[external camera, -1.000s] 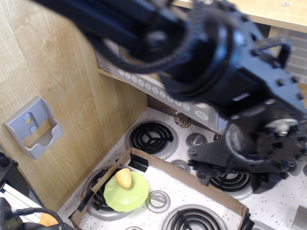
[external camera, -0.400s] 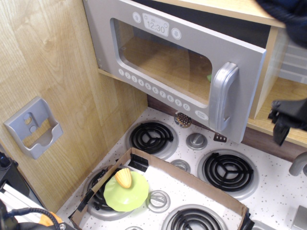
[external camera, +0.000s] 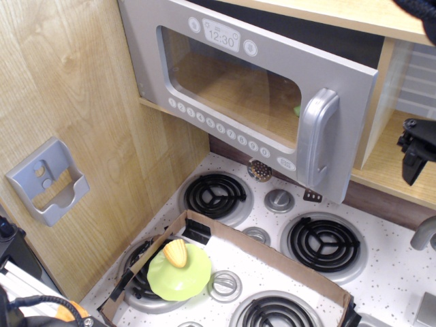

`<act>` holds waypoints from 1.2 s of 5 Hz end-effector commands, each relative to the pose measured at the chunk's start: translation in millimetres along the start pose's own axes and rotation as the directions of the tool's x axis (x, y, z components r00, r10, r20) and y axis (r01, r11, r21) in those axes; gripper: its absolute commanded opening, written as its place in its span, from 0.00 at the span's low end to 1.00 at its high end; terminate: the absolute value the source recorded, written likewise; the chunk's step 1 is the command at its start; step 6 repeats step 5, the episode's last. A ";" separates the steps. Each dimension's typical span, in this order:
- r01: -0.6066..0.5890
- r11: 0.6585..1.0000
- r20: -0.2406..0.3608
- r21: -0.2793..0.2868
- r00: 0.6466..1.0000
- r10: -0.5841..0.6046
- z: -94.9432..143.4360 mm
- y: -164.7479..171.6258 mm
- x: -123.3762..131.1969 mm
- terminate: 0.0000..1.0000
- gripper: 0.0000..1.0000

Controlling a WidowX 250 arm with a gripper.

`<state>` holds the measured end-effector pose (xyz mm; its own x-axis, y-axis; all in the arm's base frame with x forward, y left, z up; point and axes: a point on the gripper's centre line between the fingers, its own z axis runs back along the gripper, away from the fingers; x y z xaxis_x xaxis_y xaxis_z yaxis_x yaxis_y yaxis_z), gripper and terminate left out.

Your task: Open microwave

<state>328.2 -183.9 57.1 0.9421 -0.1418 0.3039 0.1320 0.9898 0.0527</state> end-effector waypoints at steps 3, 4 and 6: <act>0.165 0.986 -0.011 -0.003 0.986 -0.165 6.3 28.5 3.1 0.00 1.00; 0.050 0.999 -0.031 -0.005 0.998 -0.050 3.6 38.2 -11.0 0.00 1.00; -0.087 0.996 -0.041 -0.025 0.995 0.086 -2.6 54.9 -34.9 1.00 1.00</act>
